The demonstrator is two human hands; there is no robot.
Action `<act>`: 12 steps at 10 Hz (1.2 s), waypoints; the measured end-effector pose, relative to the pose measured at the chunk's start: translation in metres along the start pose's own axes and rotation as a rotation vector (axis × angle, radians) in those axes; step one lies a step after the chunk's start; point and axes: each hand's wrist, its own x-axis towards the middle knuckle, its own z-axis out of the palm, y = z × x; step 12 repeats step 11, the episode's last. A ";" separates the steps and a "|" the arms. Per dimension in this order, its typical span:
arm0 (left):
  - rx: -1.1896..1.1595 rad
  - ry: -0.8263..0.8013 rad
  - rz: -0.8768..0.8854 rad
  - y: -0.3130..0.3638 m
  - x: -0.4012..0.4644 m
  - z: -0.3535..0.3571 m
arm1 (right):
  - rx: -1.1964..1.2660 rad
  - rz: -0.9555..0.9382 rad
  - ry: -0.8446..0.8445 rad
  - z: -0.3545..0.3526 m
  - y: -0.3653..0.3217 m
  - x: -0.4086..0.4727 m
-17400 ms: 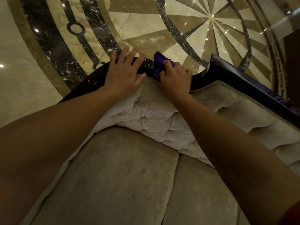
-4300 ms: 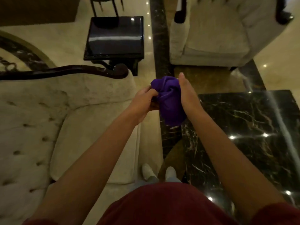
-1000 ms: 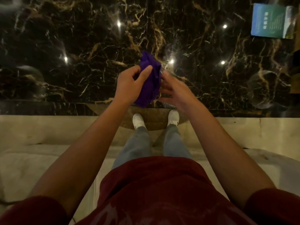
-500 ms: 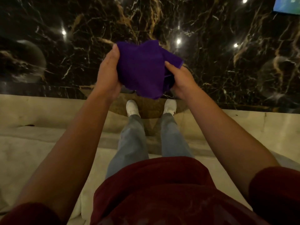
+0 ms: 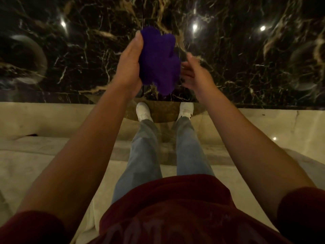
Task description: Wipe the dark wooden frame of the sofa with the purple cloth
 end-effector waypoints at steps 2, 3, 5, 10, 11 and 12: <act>-0.107 0.024 -0.069 0.003 0.002 -0.003 | 0.317 0.066 -0.301 0.035 -0.007 0.001; -0.081 0.024 -0.096 -0.004 0.012 -0.019 | 0.260 0.046 -0.178 0.034 0.001 0.017; 0.075 0.017 -0.240 -0.057 0.074 -0.059 | 0.205 0.034 -0.103 0.027 0.032 0.077; 1.062 0.277 -0.060 -0.163 0.182 -0.087 | -0.418 -0.042 0.369 0.026 0.092 0.181; 1.240 0.304 -0.058 -0.149 0.177 -0.077 | -0.498 0.046 0.455 0.028 0.080 0.175; 1.240 0.304 -0.058 -0.149 0.177 -0.077 | -0.498 0.046 0.455 0.028 0.080 0.175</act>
